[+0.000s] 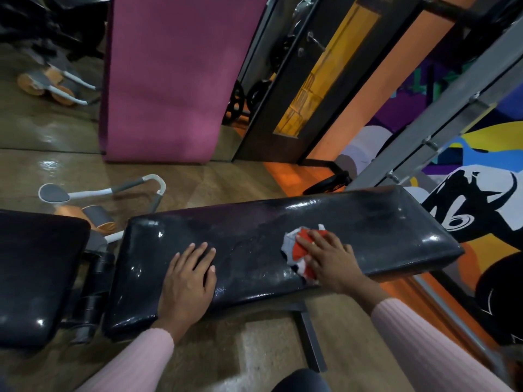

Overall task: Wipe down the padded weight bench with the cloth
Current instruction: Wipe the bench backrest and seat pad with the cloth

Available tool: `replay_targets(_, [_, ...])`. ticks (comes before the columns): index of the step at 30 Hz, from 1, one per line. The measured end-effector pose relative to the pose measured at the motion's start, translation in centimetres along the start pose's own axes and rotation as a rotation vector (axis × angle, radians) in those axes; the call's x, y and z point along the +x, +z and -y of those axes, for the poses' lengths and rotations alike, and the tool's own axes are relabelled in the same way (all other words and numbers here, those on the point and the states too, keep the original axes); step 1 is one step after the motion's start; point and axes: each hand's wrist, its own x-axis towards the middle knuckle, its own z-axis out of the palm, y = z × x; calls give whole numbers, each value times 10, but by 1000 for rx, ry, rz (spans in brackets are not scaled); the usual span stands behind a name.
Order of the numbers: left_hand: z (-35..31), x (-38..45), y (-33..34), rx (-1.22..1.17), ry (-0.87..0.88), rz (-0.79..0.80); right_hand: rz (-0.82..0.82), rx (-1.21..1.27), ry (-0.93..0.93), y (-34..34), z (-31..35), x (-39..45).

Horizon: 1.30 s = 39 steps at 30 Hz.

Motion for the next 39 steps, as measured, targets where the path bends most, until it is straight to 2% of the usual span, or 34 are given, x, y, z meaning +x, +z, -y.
replay_targets(2, [0,-1,0,5,1,2,24,18,73,-5,7,16])
replay_targets(4, [0,-2,0,5,-3,3,7,30,63,-5,27,21])
replay_targets(7, [1,-1,-1,-1,-9,7,-14,4,-134,9,44,-4])
replay_targets(9, [1,-1,-1,-8,-7,2,0,25,-195,14,33,-24])
replay_targets(11, [1,-1,0,-15,0,-1,14,18,-136,9,10,-30])
replay_targets(14, [1,-1,0,5,1,1,38,-14,55,-2,-13,-10])
replay_targets(17, [0,-2,0,14,0,0,26,59,152,-9,11,24])
replay_targets(19, [1,-1,1,17,1,-2,16,60,77,-2,42,30])
replay_targets(21, [1,0,1,19,2,3,-21,24,-97,12,63,14])
replay_targets(24, [1,0,2,7,3,-1,-33,31,-254,19,44,-19])
replay_targets(28, [1,0,2,-2,11,-9,-15,-12,-80,4,6,-4])
replay_targets(31, [1,-1,1,-7,14,-17,-28,53,20,-4,34,26])
replay_targets(33, [0,-1,1,0,10,-15,-28,68,-49,1,56,25])
replay_targets(36, [2,0,0,8,1,-2,-18,9,-256,18,59,-9])
replay_targets(39, [2,0,1,6,-4,7,24,-25,-245,17,22,-26])
